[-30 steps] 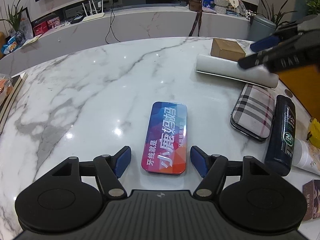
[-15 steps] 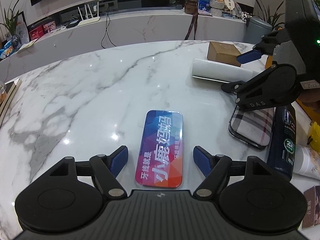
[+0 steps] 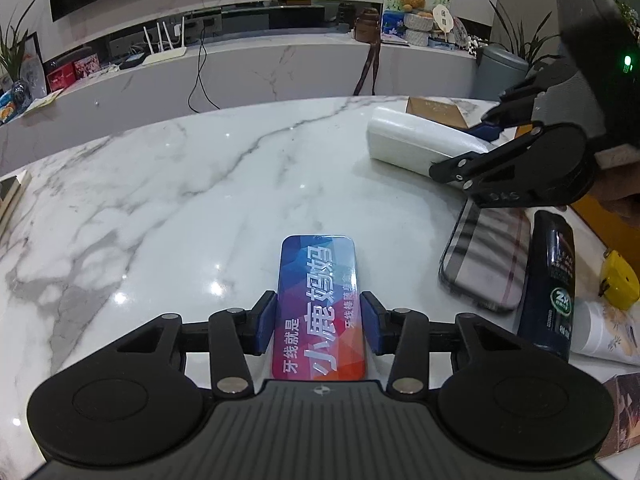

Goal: Organize rigid objects
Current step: 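Close the left tool on the blue tin while the right tool grasps the white roll, then carry the blue tin and white roll over the orange box with both tools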

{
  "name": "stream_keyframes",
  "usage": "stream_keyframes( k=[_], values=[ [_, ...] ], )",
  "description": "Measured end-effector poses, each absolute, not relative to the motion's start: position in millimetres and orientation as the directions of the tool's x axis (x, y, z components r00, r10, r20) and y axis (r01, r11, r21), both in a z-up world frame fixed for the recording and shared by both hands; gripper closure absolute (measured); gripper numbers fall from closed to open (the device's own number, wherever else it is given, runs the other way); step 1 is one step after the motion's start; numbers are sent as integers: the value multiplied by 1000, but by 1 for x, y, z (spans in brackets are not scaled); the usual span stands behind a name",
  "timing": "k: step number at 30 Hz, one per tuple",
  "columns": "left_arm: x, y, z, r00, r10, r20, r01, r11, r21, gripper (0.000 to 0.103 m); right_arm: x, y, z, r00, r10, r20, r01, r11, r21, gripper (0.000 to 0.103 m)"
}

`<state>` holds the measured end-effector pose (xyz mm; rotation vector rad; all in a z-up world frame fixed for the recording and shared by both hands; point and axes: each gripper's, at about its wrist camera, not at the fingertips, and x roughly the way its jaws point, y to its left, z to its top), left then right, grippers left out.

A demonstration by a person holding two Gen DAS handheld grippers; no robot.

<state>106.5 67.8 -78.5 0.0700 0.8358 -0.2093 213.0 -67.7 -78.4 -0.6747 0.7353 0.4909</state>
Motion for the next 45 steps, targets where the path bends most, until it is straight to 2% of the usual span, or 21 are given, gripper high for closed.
stream_keyframes(
  k=[3, 13, 30, 45],
  values=[
    [104, 69, -74, 661, -152, -735, 209, 978, -13, 53, 215, -74, -71, 621, 187, -761, -613, 720, -324, 74],
    [102, 69, -66, 668, -137, -732, 199, 980, -1, 53, 215, -89, -50, 591, 237, -771, -576, 793, -198, 74],
    [95, 44, -22, 706, -147, -693, 184, 983, -21, 53, 194, -112, 4, 630, 279, -725, -531, 836, -140, 74],
    [79, -1, 8, 709, -177, -682, 231, 973, -13, 53, 156, -177, 49, 676, 290, -678, -458, 886, -78, 74]
  ],
)
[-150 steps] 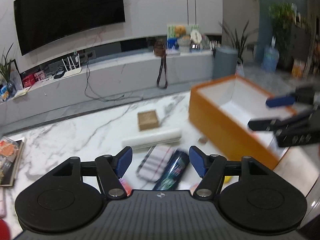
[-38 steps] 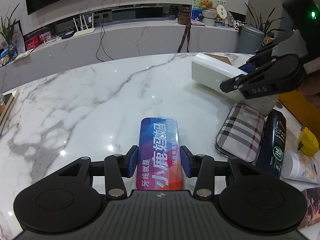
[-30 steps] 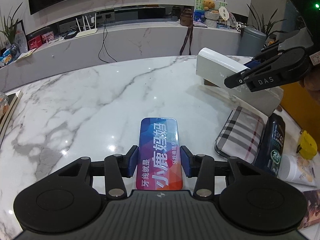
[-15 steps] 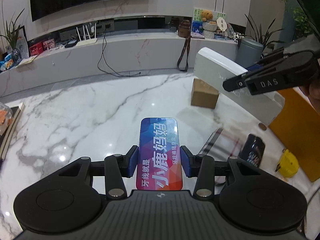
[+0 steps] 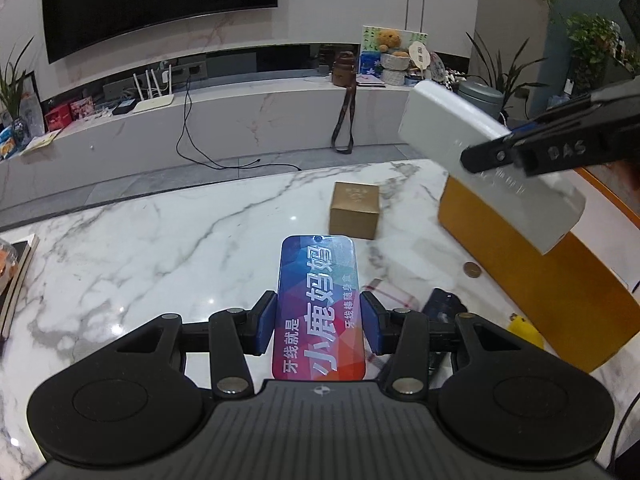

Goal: Organize rigid objects
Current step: 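Carry the blue tin and white roll over the orange box with both tools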

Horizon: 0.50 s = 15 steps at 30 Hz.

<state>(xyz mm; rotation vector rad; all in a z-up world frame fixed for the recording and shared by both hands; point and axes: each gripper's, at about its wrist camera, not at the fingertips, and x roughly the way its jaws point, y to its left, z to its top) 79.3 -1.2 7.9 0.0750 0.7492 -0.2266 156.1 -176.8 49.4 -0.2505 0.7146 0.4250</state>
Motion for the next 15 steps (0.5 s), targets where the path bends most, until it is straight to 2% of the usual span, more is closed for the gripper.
stream_keyframes(
  k=[8, 15],
  values=[
    [76, -35, 24, 700, -217, -681, 253, 966, -48, 53, 138, -215, 60, 693, 262, -671, -417, 906, -77, 74],
    [81, -90, 50, 704, -257, -662, 337, 942, -8, 53, 128, -272, 64, 716, 222, -662, -340, 939, -52, 74]
  ],
)
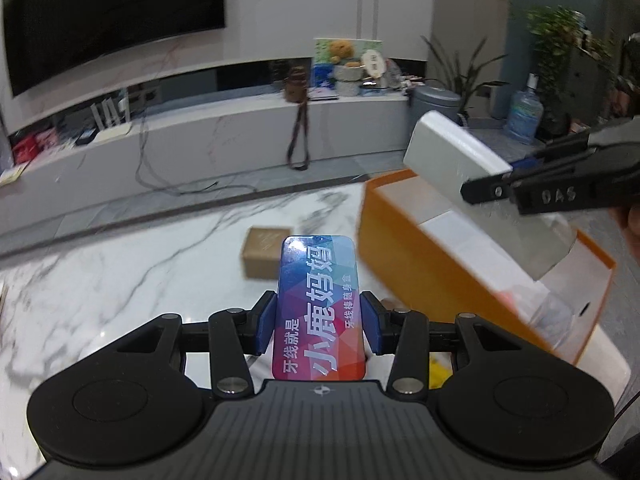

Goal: Organize rigid objects
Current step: 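Carry the blue tin and white roll over the orange box with both tools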

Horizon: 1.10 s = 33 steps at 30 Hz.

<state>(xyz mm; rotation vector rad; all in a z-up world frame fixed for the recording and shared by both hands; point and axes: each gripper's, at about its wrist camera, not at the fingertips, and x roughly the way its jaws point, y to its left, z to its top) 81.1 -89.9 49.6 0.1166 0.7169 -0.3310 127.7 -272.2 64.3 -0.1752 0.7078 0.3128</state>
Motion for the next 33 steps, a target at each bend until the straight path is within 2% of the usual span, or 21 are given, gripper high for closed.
stream_keyframes(
  k=[8, 14, 23, 33],
  values=[
    [94, -164, 62, 672, -345, -655, 442, 897, -19, 53, 125, -335, 52, 709, 162, -687, -242, 970, -21, 74],
    [105, -222, 54, 633, -374, -677, 526, 850, 23, 53, 125, -368, 34, 681, 133, -720, -198, 980, -7, 74],
    [133, -267, 25, 576, -338, -744, 564, 823, 62, 53, 135, -398, 10, 650, 108, -752, -168, 986, -4, 74],
    [150, -284, -7, 537, -200, -819, 545, 824, 157, 53, 145, -405, -5, 614, 129, -778, -168, 985, 31, 74]
  ],
)
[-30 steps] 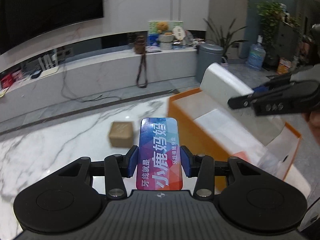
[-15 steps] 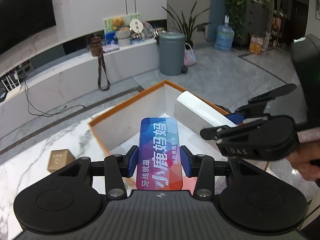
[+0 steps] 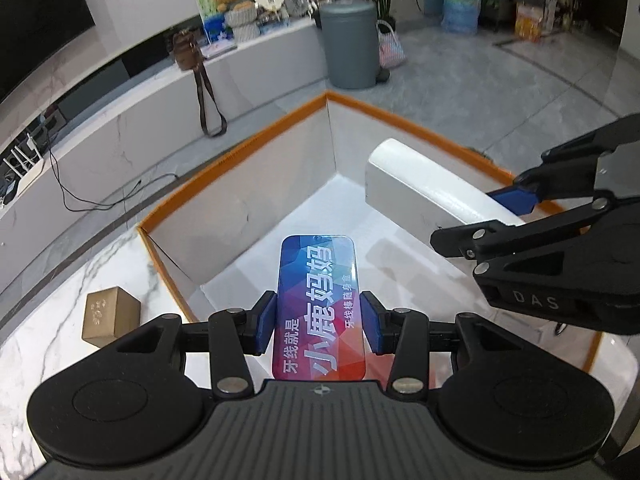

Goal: Organize rigid objects
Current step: 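Carry the blue tin and white roll over the orange box with both tools, then open both tools to release the tin and roll into the box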

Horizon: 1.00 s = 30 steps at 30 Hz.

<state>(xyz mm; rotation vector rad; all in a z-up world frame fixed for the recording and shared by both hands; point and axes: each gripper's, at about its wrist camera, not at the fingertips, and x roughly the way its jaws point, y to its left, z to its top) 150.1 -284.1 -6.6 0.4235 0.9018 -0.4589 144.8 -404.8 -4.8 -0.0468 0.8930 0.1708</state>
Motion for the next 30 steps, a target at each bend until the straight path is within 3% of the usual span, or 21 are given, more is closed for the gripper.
stream_keyframes(
  k=[11, 30],
  values=[
    [165, -285, -29, 476, -144, -867, 523, 840, 148, 53, 168, -398, -24, 554, 154, -818, -174, 982, 67, 74],
    [170, -297, -32, 492, -78, -867, 508, 834, 213, 49, 193, -392, -43, 506, 177, -844, -174, 979, 101, 75]
  ],
)
